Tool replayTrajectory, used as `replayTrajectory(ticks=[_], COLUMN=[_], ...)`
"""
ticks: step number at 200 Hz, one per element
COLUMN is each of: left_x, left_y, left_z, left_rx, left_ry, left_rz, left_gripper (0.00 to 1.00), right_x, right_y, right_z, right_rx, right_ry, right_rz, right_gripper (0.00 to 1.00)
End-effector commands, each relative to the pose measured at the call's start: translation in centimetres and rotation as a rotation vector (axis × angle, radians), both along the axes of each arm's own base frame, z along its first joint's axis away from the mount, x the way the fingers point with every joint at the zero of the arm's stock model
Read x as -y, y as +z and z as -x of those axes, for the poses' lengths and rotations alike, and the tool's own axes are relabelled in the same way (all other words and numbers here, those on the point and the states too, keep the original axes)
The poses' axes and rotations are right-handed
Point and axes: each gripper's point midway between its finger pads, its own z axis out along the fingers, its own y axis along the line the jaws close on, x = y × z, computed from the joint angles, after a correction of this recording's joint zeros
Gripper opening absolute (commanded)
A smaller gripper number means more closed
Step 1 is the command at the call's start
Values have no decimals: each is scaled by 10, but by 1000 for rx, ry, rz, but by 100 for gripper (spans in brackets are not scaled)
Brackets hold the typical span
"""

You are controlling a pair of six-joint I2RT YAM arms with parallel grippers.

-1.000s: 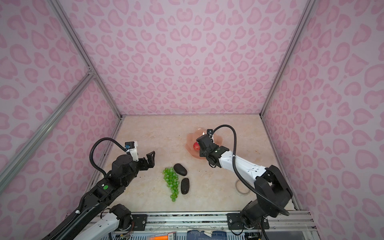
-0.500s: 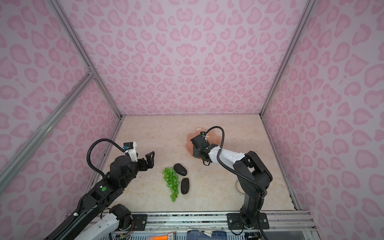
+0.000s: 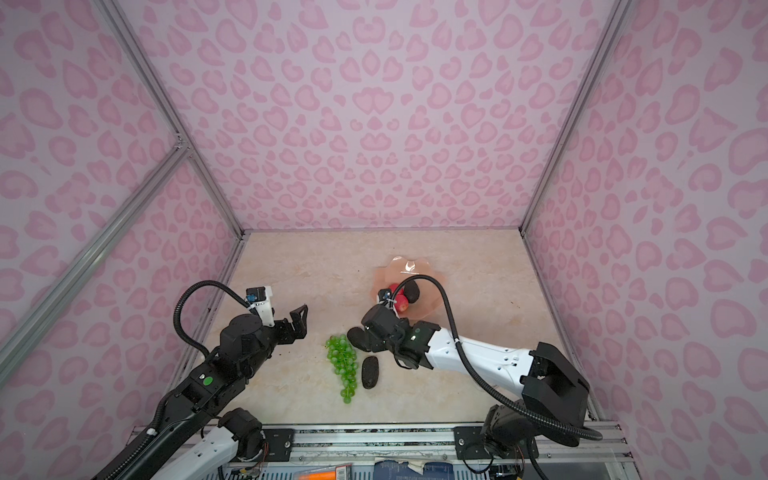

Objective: Place and organize the fake fruits in the fruit bowl
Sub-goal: 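Grasp an avocado beside the grapes with the right gripper, then place the avocado in the bowl with right gripper while left grasps the last avocado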

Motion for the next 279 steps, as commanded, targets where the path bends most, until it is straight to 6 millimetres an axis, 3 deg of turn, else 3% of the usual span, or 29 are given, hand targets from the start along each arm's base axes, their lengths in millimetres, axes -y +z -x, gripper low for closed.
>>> replayTrajectory(ticks=[1, 41, 65, 78, 112, 142, 169, 209, 235, 279], left_x=[-2, -4, -5, -6, -6, -2, 8, 40, 64, 97], left_y=[2, 4, 6, 6, 6, 4, 0, -13, -30, -40], left_z=[0, 2, 4, 5, 5, 4, 3, 3, 3, 12], left_rx=[13, 21, 27, 29, 27, 11, -37, -142, -250, -332], left_ry=[10, 12, 13, 13, 11, -2, -29, -147, -226, -283], left_rz=[-3, 10, 14, 16, 11, 17, 43, 135, 179, 196], left_gripper=[98, 98, 98, 98, 98, 98, 98, 100, 99, 98], right_x=[-16, -47, -49, -46, -22, 7, 47, 116, 142, 153], right_y=[-29, -62, -79, -83, -70, -33, 4, 43, 41, 7], right_z=[36, 63, 65, 64, 57, 45, 14, -61, -103, -154], right_rx=[-129, -207, -231, -228, -168, -73, 23, 190, 207, 118], right_ry=[-7, 56, 46, 33, -14, -51, -130, -326, -408, -432], right_rz=[-37, -14, 9, 22, 55, 96, 117, 77, 52, 63], right_gripper=[76, 74, 71, 64, 47, 43, 42, 41, 41, 41])
